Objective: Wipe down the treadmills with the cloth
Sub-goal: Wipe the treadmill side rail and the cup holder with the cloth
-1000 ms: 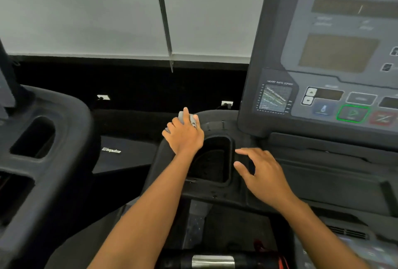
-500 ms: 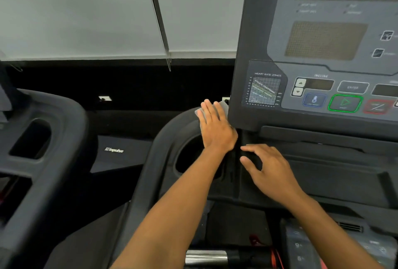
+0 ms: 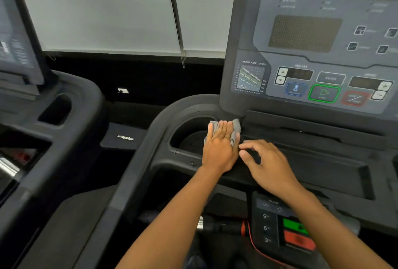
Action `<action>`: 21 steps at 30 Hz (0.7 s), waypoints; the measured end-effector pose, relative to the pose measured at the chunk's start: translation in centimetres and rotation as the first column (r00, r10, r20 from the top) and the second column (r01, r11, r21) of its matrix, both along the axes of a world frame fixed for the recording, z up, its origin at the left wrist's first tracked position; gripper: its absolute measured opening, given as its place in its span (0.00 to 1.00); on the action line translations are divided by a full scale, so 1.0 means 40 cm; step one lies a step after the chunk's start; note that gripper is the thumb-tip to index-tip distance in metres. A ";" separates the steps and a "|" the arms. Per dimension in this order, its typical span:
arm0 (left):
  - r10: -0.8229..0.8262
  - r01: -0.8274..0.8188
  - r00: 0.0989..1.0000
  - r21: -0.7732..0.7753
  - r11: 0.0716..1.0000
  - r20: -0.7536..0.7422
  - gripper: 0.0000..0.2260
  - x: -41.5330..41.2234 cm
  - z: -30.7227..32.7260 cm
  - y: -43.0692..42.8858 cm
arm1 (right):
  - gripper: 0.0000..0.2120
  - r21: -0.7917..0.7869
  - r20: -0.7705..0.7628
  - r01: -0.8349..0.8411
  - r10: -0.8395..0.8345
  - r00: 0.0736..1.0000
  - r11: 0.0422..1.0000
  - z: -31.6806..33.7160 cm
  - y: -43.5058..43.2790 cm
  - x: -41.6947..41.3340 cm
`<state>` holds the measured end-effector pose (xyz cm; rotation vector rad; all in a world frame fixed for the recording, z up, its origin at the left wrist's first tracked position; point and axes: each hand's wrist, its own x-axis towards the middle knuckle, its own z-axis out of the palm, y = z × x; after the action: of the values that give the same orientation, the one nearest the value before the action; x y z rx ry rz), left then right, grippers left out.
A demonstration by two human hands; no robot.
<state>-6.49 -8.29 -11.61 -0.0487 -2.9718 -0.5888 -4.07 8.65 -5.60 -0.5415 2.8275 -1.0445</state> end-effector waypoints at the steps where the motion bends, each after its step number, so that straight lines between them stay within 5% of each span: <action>1: 0.005 -0.005 1.000 -0.003 1.000 -0.020 0.37 0.033 0.000 -0.003 | 0.11 -0.013 -0.010 -0.012 0.012 1.000 1.000 0.005 0.004 0.006; 9: 0.010 -0.009 1.000 0.032 0.999 -0.023 0.25 0.270 -0.011 -0.045 | 0.11 -0.020 -0.042 -0.101 0.100 0.994 0.995 0.032 -0.004 0.036; 13: 0.018 -0.030 0.997 0.172 0.985 0.074 0.23 0.341 0.075 -0.088 | 0.13 0.019 -0.028 -0.113 0.114 0.993 0.993 0.034 -0.009 0.035; 15: 0.120 -0.165 0.979 0.286 0.944 0.167 0.21 0.339 0.128 -0.132 | 0.14 0.037 -0.018 -0.105 0.106 0.994 0.994 0.035 -0.009 0.031; 18: 0.377 -0.438 0.899 0.504 0.744 0.225 0.29 0.262 0.205 -0.215 | 0.14 0.060 -0.007 -0.092 0.093 0.996 0.994 0.034 -0.010 0.020; 21: 0.573 -0.579 0.802 0.457 0.676 0.168 0.25 0.126 0.244 -0.298 | 0.15 0.076 0.009 -0.064 0.064 0.998 0.995 0.039 -0.013 0.008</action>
<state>-1.45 -20.22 -1.87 0.9059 -2.5050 -1.1933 -3.73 8.12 -4.03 -0.6154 2.8105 -0.9222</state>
